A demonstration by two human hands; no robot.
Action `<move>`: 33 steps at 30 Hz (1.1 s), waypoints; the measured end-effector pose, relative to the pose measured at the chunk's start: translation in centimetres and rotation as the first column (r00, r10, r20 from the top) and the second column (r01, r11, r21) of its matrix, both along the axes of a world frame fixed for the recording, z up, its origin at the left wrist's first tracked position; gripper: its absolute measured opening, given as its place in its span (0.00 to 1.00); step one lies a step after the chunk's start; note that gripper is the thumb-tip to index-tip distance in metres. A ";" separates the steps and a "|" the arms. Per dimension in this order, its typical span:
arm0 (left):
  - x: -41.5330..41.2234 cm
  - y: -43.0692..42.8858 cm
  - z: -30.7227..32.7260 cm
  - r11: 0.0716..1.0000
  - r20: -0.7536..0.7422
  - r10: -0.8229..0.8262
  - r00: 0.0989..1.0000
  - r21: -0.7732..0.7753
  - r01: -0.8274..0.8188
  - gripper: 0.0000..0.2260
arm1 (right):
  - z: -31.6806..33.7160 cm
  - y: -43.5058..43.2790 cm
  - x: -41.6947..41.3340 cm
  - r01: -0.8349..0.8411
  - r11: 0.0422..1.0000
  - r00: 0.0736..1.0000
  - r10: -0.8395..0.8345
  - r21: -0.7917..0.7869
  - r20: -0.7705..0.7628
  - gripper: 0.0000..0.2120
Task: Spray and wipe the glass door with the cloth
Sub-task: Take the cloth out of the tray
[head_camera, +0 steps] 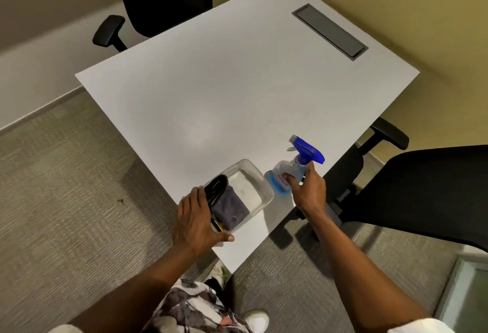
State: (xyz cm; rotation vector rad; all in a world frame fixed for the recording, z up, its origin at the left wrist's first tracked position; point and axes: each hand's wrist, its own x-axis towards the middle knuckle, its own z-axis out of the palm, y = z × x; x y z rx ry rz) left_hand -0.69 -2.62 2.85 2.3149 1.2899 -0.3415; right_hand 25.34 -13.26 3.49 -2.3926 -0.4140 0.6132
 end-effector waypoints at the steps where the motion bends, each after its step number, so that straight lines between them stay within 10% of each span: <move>1: 0.0 0.1 0.0 1.000 -0.007 -0.004 1.000 0.004 0.004 0.77 | -0.1 -0.1 0.0 -0.004 1.000 1.000 0.004 -0.004 0.008 0.30; 9: 0.2 0.3 0.1 0.999 -0.062 -0.031 0.998 -0.020 0.029 0.77 | 0.7 -0.1 -3.1 0.183 0.983 0.977 -0.182 -0.003 0.111 0.47; 14: 0.4 0.4 0.1 0.999 -0.060 -0.016 0.998 -0.048 0.014 0.76 | 2.5 0.0 -9.0 0.245 0.941 0.924 -0.300 0.234 0.237 0.23; 19: 0.5 0.6 0.0 0.996 -0.042 -0.001 0.999 -0.086 -0.003 0.75 | 1.7 2.6 -11.4 -0.104 0.970 0.988 0.075 0.220 0.137 0.11; 25: 0.7 0.4 0.2 0.996 -0.022 0.020 1.000 -0.090 -0.022 0.76 | -0.3 6.6 -11.1 -0.487 0.872 0.873 0.487 0.039 0.022 0.26; 33: 0.7 0.4 0.1 0.996 -0.054 -0.009 0.999 -0.084 0.004 0.76 | -2.0 7.6 -10.9 -0.658 0.733 0.728 0.678 -0.173 0.103 0.26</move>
